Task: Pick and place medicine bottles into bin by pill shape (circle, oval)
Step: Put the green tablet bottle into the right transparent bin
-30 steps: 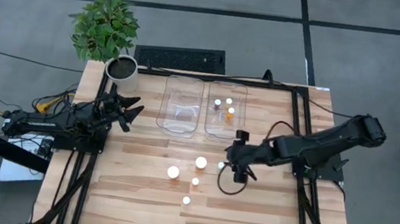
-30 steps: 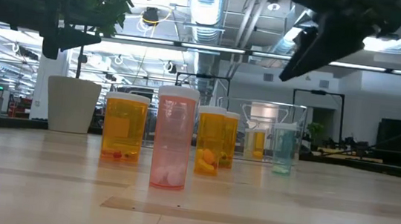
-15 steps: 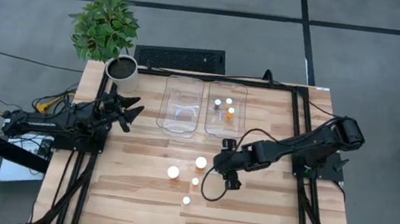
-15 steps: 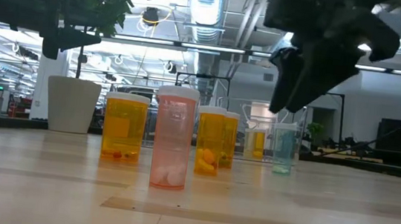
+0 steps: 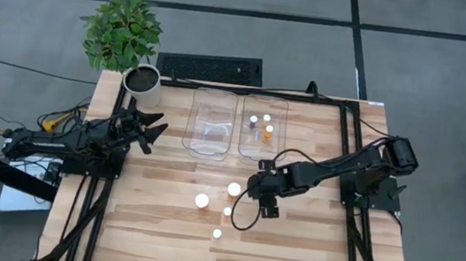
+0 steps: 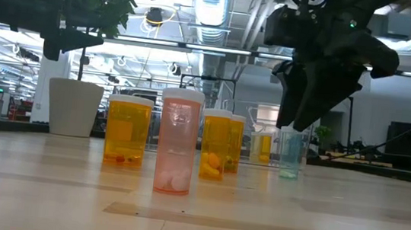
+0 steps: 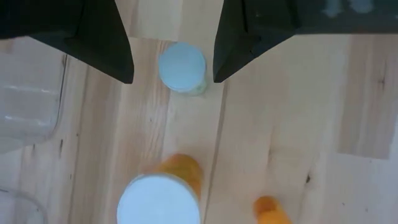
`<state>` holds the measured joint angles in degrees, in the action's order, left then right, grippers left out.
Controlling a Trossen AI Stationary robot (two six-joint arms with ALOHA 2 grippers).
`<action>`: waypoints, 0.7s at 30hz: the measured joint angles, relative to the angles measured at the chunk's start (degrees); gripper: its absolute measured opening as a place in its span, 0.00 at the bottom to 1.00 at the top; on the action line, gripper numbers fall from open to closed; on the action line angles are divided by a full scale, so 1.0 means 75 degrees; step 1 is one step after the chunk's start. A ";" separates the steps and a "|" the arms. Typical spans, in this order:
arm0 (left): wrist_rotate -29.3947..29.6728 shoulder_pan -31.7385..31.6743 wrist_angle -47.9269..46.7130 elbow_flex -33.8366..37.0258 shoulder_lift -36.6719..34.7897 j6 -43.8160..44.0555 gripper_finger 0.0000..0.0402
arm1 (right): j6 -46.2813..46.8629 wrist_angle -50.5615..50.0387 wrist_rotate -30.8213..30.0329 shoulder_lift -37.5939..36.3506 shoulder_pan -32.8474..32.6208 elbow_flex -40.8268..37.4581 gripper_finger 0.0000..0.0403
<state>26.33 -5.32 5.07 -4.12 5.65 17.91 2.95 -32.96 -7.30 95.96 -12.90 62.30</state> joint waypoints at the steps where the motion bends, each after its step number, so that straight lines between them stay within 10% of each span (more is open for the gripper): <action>1: -0.0001 -0.0002 -0.0006 0.0000 0.0000 0.0000 0.60 | 0.0001 -0.0010 0.0003 0.0000 0.0005 0.0000 0.57; 21: -0.0001 -0.0001 -0.0028 0.0000 -0.0003 -0.0029 0.60 | -0.0003 -0.0063 0.0383 0.0395 0.0042 0.0000 0.56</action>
<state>26.33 -5.33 4.86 -4.12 5.63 17.69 2.93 -33.44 -4.43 98.93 -12.58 62.30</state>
